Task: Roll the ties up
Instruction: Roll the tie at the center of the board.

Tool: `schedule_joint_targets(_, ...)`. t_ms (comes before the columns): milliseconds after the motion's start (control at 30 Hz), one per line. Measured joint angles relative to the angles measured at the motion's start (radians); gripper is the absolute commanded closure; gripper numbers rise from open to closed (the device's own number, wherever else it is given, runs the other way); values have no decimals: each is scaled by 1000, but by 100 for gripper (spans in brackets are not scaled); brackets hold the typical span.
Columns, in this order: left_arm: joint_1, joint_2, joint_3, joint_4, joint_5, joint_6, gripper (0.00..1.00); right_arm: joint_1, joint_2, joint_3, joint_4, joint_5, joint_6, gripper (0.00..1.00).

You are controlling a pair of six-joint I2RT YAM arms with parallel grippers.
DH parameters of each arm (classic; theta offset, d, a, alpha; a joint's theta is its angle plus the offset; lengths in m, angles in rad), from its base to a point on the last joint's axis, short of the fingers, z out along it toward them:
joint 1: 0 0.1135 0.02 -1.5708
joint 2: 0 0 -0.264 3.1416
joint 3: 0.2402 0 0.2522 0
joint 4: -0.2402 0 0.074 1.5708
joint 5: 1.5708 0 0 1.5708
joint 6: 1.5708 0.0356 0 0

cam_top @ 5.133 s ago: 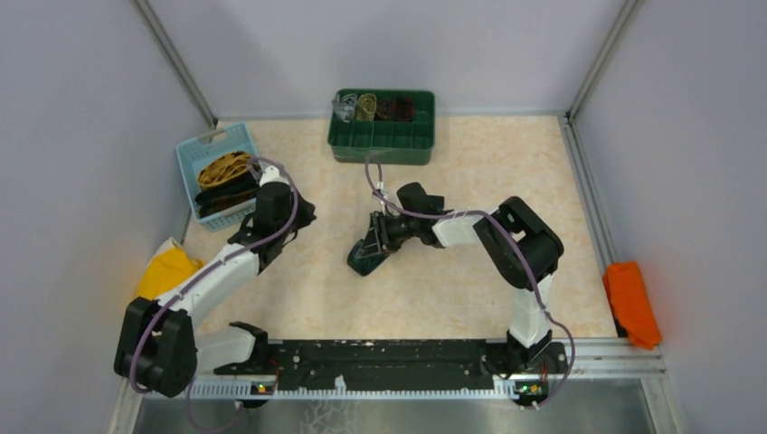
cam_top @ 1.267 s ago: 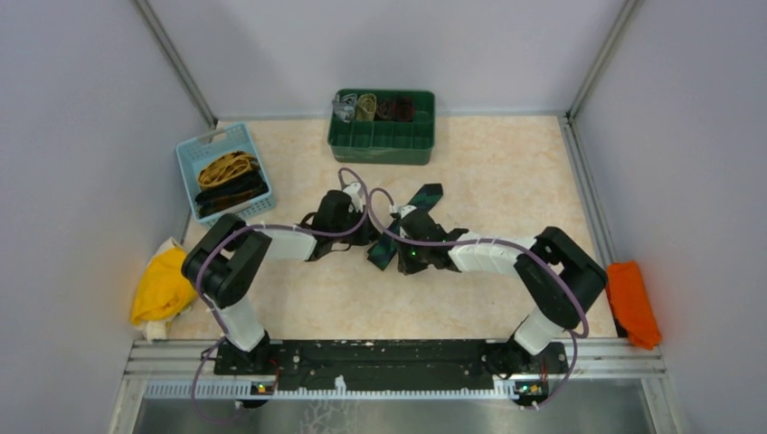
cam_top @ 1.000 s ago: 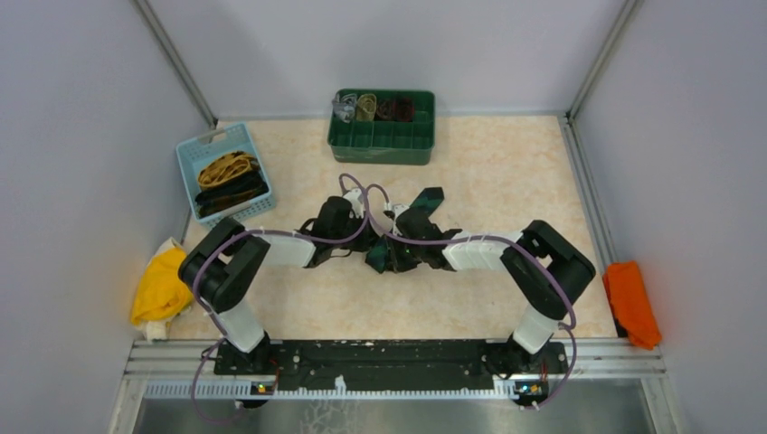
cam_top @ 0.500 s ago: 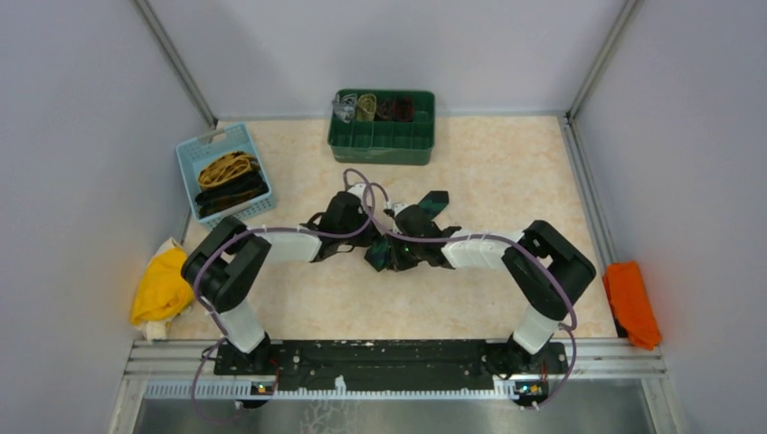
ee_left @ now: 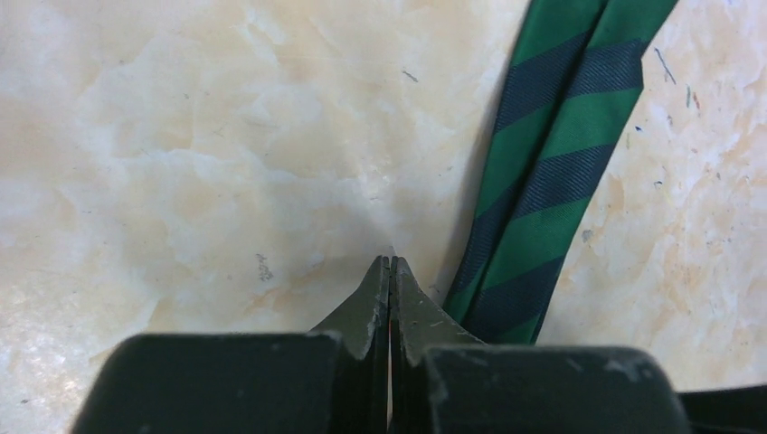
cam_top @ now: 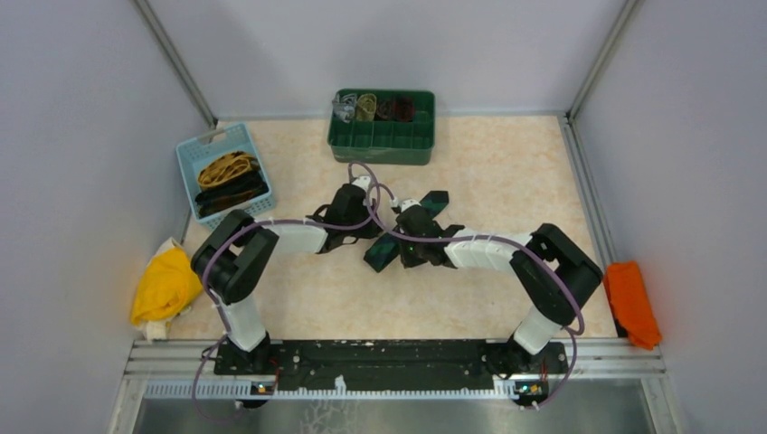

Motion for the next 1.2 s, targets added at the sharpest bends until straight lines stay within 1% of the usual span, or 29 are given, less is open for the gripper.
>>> schedule_joint_targets(200, -5, 2, -32, 62, 85, 1, 100, 0, 74, 80, 3, 30, -18, 100)
schedule_joint_targets(400, -7, 18, -44, 115, 149, 2, 100, -1, 107, 128, -23, 32, -32, 100)
schedule_joint_targets(567, -6, 23, -43, 122, 151, 2, 100, -1, 108, 135, -41, 35, -42, 100)
schedule_joint_targets(667, -5, 23, -19, 80, 113, -3, 100, -1, 100, 128, -41, 52, -54, 100)
schedule_joint_targets(700, -1, 23, -7, 57, 84, -6, 100, -1, 90, 119, -43, 60, -61, 98)
schedule_joint_targets(767, 6, 20, 12, 18, 23, -24, 100, 0, 50, 93, -62, 79, -81, 88)
schedule_joint_targets(800, 17, 13, 17, -5, -13, -34, 100, 2, 29, 85, -78, 90, -92, 80)
schedule_joint_targets(867, 53, -13, 16, -57, -81, -61, 100, 13, -20, 81, -109, 129, -120, 69)
schedule_joint_targets(967, 109, -83, -11, -145, -197, -102, 100, 51, -88, 82, -134, 203, -156, 50)
schedule_joint_targets(1033, 134, -166, -43, -203, -267, -127, 100, 92, -131, 82, -150, 257, -185, 46)
schedule_joint_targets(1100, 135, -283, -87, -240, -319, -154, 100, 140, -166, 84, -159, 301, -220, 42)
schedule_joint_targets(1133, 131, -365, -119, -253, -341, -168, 100, 164, -178, 86, -160, 317, -237, 40)
schedule_joint_targets(1167, 129, -449, -151, -263, -360, -184, 100, 186, -185, 92, -165, 328, -251, 37)
schedule_joint_targets(1200, 127, -518, -176, -267, -375, -195, 100, 203, -188, 98, -165, 333, -264, 31)
